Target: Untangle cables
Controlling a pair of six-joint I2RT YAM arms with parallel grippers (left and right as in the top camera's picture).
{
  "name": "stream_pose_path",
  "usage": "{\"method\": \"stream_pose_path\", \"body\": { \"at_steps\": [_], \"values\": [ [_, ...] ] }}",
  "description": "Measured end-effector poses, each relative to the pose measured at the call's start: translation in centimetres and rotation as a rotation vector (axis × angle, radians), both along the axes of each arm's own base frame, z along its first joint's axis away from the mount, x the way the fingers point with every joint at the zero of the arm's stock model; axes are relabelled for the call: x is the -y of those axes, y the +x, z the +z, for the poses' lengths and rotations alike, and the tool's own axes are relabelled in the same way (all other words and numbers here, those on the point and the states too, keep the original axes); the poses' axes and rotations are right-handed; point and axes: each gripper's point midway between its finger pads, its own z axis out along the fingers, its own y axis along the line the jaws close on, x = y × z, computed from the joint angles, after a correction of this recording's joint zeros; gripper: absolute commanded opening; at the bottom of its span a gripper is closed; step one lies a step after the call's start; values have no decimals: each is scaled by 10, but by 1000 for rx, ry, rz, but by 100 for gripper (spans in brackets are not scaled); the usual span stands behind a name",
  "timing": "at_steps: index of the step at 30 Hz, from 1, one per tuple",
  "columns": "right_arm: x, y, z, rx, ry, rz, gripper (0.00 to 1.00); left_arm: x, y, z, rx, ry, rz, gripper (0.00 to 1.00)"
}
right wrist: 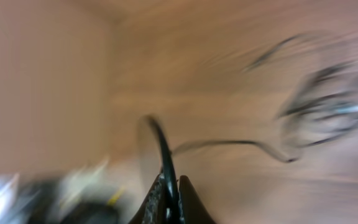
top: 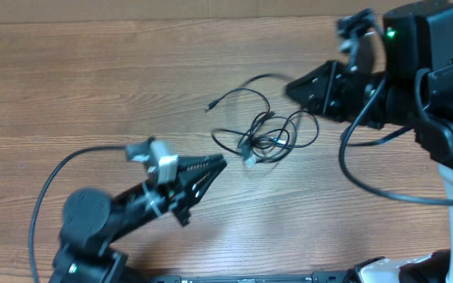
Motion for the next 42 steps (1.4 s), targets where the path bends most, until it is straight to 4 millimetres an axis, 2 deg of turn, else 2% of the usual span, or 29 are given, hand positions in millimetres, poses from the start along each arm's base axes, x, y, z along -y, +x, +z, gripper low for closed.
{"method": "stream_pose_path", "body": {
  "at_steps": [3,4,6,11,16,22,26,30,35,42],
  "values": [
    [48,24,-7,47,-149,-201,4,-5,-17,14,45,-28,-18,17],
    [72,32,-8,63,-208,-292,4,-7,-24,20,61,-38,-24,18],
    [100,39,-8,74,-268,-399,4,-10,-33,27,76,-46,-30,21],
    [171,47,-4,83,-358,-643,4,-16,-52,43,85,-50,-43,32],
    [246,45,-6,46,-415,-901,4,-19,-61,45,29,-27,-51,34],
    [334,33,-41,-135,-462,-1163,4,-27,-80,60,2,-9,-53,35],
    [378,32,-65,-226,-440,-1273,4,-34,-96,77,29,0,-47,36],
    [420,31,-82,-259,-406,-1353,4,-42,-101,84,32,14,-5,43],
    [472,14,-97,-294,-414,-1461,4,-52,-93,71,-26,55,85,43],
    [544,-55,-123,-416,-407,-1681,4,-60,-81,63,-43,81,172,44]
  ]
}}
